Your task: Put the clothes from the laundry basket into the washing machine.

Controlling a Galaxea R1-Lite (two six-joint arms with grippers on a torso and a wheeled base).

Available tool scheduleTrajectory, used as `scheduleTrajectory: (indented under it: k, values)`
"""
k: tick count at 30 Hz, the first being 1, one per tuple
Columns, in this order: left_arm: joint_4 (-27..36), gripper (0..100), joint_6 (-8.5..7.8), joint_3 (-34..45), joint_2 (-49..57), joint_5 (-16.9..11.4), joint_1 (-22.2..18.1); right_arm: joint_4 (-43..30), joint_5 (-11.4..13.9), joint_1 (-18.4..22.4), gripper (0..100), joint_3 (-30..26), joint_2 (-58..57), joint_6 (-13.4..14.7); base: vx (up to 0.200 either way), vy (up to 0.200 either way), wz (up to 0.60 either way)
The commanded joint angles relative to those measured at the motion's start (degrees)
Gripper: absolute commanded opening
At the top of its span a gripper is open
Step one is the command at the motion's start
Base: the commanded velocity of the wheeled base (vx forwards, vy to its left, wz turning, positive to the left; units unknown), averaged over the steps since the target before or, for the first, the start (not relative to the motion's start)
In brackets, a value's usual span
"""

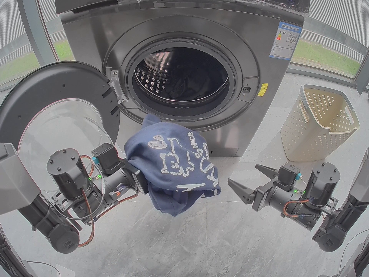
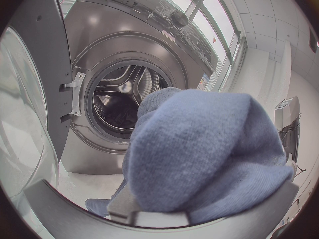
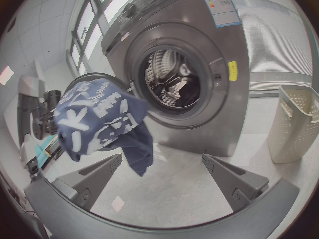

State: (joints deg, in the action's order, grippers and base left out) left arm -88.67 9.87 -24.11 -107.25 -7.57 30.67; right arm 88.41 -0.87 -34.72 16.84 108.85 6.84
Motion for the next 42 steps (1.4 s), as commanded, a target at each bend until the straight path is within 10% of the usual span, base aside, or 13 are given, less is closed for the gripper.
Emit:
scheduleTrajectory:
  k: [1,14,42]
  values:
    - [-0.01,0,0.06,0.91,1.43,-0.08,-0.17,0.01,-0.72,2.46,100,0.48,-0.13,0.19,0.0,0.0,0.0]
    - [-0.01,0,-2.76,1.35,0.82,0.19,0.71,0.01,-0.89,3.25,100,0.22,0.84,0.37,0.062,0.0,0.0]
    - [-0.1,0,-2.84,1.79,-0.68,0.28,1.58,0.01,-0.72,0.88,100,-2.95,0.84,0.28,0.186,0.0,0.0]
